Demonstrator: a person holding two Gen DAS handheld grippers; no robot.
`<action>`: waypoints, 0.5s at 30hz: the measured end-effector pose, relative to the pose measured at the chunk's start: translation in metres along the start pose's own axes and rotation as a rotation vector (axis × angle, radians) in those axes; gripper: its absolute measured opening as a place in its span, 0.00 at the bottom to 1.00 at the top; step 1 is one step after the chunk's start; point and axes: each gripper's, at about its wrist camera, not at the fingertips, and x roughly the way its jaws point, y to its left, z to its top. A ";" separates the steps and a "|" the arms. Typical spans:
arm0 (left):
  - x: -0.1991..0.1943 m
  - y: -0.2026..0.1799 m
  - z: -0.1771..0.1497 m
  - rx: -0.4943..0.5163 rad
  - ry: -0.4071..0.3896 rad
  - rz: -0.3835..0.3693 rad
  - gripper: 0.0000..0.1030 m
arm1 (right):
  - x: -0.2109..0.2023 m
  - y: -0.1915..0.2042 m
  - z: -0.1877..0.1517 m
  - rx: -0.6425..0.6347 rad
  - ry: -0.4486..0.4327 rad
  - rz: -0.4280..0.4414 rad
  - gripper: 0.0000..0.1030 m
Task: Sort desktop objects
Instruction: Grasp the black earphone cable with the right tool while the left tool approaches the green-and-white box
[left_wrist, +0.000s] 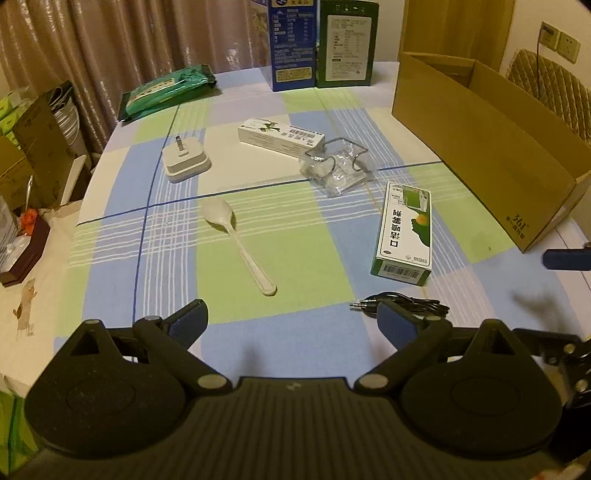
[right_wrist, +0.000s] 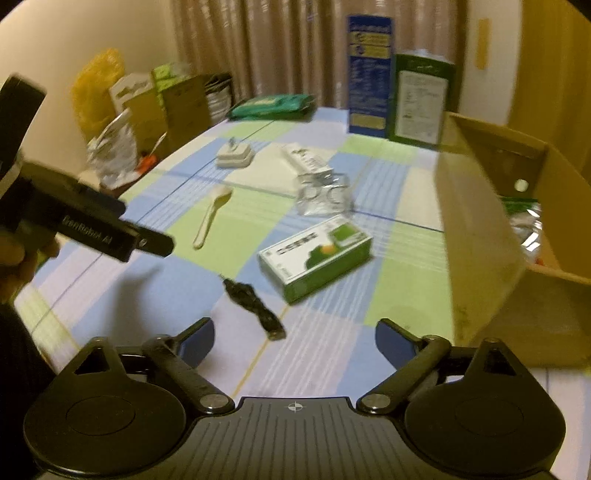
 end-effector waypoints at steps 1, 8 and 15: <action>0.003 0.001 0.001 0.003 0.000 -0.004 0.93 | 0.005 0.002 0.001 -0.020 0.004 0.010 0.83; 0.020 0.015 0.002 0.021 0.007 -0.003 0.93 | 0.043 0.013 0.009 -0.131 0.055 0.070 0.45; 0.037 0.023 0.001 0.036 -0.013 -0.014 0.93 | 0.077 0.023 0.016 -0.244 0.088 0.094 0.37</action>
